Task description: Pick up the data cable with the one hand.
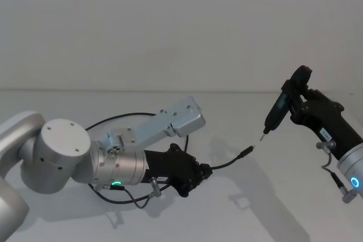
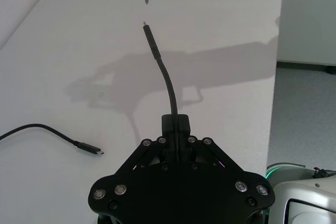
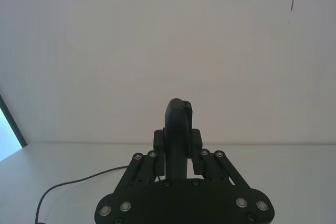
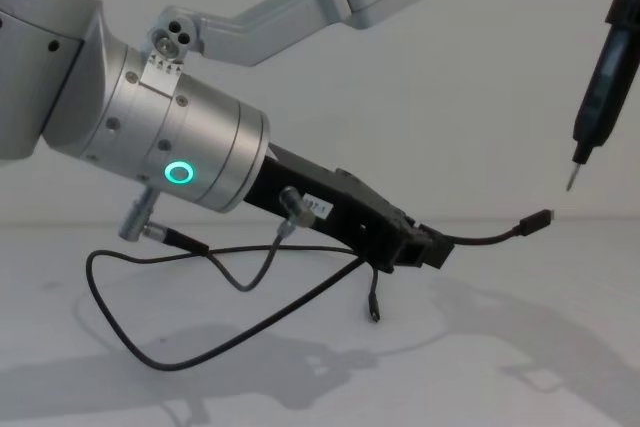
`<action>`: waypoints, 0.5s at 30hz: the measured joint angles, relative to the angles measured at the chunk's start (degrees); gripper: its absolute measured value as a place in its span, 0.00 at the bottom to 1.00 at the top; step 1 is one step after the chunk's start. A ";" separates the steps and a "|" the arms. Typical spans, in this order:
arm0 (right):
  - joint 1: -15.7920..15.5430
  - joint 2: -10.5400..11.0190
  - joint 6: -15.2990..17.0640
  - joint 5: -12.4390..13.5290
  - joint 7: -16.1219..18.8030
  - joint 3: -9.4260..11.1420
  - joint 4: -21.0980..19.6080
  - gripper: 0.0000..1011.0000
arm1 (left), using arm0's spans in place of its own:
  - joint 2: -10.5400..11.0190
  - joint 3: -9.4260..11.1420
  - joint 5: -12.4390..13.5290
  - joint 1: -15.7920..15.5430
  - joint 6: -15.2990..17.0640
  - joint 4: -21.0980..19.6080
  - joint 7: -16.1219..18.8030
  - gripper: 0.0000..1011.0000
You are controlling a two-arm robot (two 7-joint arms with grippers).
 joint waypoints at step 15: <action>0.60 0.51 0.91 1.61 0.13 -0.59 0.78 0.28 | 0.25 -0.01 -0.08 -0.15 -0.38 -0.10 -0.40 0.04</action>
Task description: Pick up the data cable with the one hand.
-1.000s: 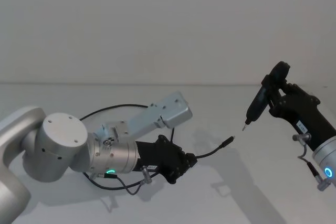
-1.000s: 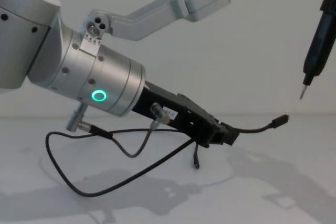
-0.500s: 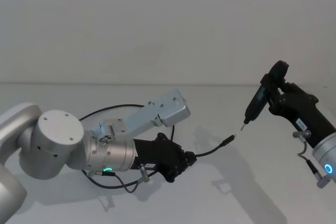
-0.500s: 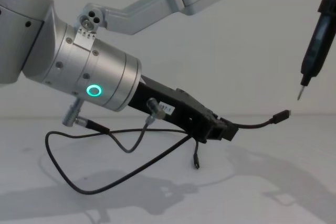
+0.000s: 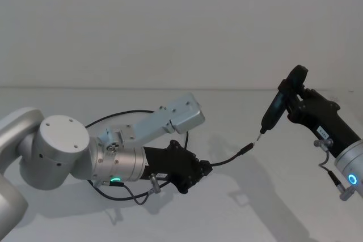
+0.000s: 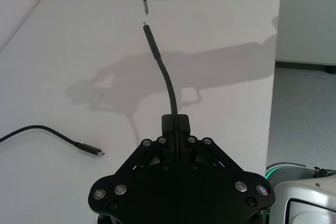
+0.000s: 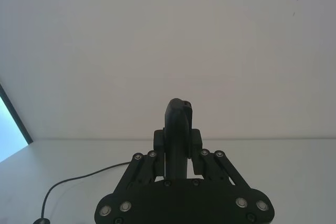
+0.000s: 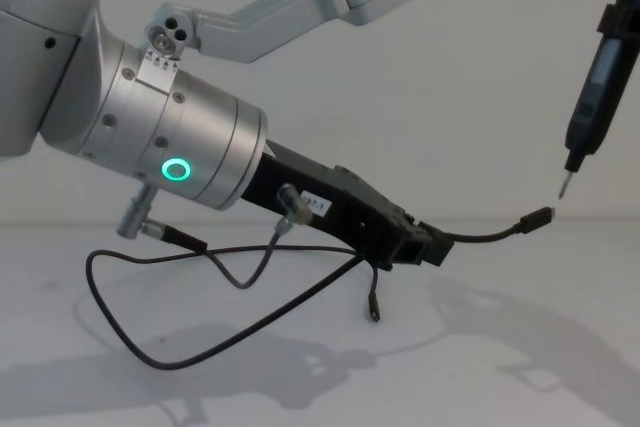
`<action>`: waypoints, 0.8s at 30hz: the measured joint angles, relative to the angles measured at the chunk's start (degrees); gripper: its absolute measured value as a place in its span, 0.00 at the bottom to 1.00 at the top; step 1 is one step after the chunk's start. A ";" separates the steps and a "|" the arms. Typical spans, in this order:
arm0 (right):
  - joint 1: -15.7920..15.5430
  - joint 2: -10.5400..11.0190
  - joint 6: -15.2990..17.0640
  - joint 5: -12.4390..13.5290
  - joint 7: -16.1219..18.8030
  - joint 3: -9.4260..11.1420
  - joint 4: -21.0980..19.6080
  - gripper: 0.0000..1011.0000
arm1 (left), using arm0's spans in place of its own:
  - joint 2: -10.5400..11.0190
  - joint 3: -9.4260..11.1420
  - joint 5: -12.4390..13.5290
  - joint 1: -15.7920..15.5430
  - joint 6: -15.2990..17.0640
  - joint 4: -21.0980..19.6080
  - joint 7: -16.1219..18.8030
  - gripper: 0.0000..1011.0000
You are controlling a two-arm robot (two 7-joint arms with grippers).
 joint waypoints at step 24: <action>0.91 0.94 0.31 1.34 -0.59 -0.90 1.06 0.28 | 0.10 0.00 -0.02 -0.07 -0.13 -0.02 -0.15 0.04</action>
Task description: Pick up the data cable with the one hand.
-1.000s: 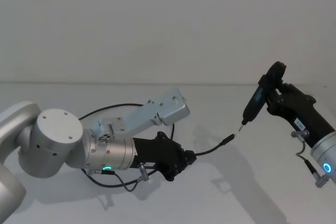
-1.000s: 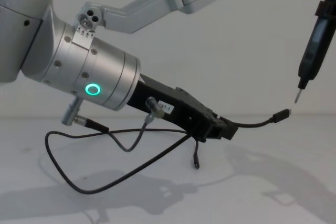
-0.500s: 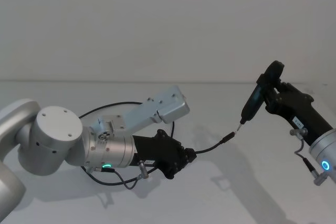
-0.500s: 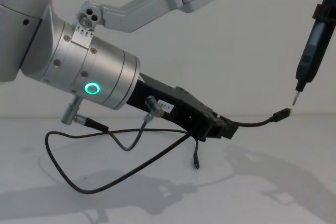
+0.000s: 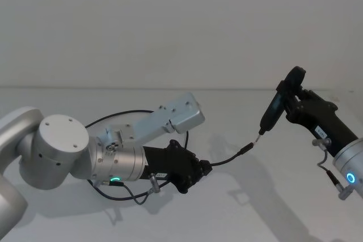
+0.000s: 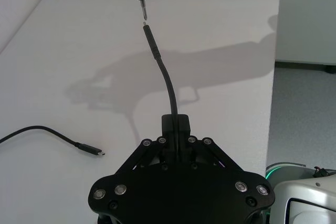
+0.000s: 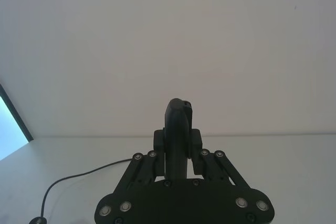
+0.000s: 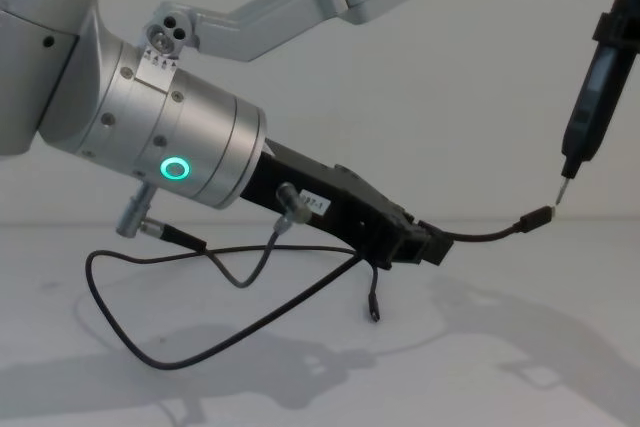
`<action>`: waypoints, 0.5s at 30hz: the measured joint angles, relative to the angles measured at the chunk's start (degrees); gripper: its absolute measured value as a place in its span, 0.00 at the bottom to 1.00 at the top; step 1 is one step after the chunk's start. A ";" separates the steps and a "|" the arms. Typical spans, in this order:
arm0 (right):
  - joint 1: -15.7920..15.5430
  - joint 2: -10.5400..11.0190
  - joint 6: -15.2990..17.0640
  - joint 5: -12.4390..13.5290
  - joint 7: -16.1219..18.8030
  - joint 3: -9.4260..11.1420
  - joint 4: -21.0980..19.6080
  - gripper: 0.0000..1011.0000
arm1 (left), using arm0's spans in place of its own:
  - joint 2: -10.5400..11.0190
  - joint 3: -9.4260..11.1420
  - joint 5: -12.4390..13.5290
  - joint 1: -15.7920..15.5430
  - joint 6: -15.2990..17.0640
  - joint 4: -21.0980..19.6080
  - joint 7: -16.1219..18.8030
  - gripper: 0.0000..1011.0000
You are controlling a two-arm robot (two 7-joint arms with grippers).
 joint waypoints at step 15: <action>0.39 0.66 0.00 0.61 -0.42 -0.57 0.44 0.28 | 0.00 0.00 0.00 0.00 0.00 0.00 0.00 0.04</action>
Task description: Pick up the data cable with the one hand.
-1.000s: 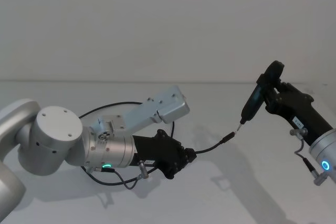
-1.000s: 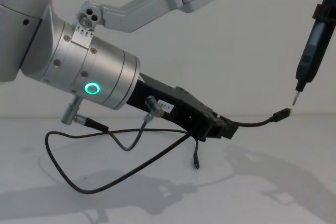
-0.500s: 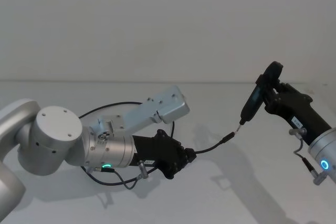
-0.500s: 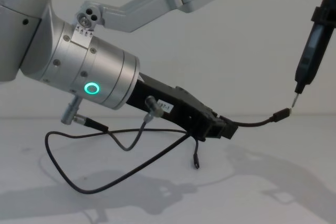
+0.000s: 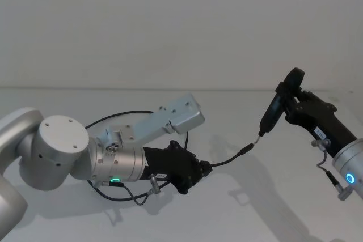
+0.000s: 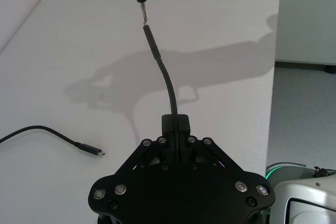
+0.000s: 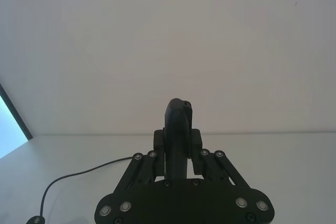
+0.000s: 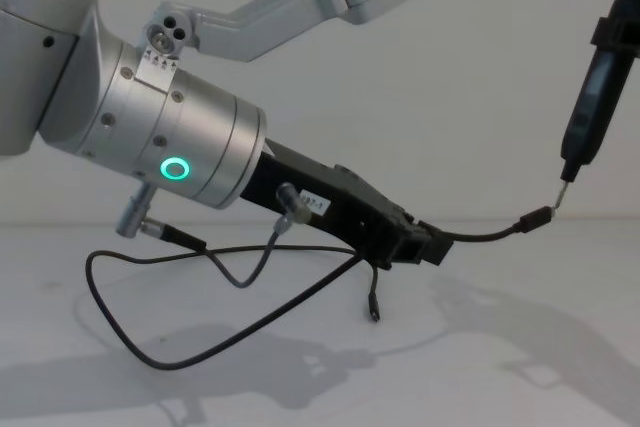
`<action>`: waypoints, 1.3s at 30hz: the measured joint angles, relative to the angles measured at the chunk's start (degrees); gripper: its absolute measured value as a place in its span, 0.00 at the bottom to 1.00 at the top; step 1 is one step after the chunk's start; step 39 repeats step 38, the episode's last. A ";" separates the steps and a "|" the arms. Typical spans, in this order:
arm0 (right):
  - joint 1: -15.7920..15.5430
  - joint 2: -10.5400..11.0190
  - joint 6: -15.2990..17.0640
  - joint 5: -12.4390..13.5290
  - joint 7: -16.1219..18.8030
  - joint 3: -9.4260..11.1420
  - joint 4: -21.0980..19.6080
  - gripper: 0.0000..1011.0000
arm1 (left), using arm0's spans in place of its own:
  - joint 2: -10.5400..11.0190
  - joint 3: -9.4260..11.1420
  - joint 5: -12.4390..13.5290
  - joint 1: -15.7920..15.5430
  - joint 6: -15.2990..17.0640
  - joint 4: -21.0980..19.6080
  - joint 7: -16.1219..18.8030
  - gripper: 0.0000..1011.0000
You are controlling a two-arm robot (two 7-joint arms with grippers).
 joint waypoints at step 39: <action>0.55 0.79 -0.85 0.91 -0.85 -0.92 0.72 0.28 | 0.00 0.00 0.00 0.01 0.01 0.00 0.01 0.04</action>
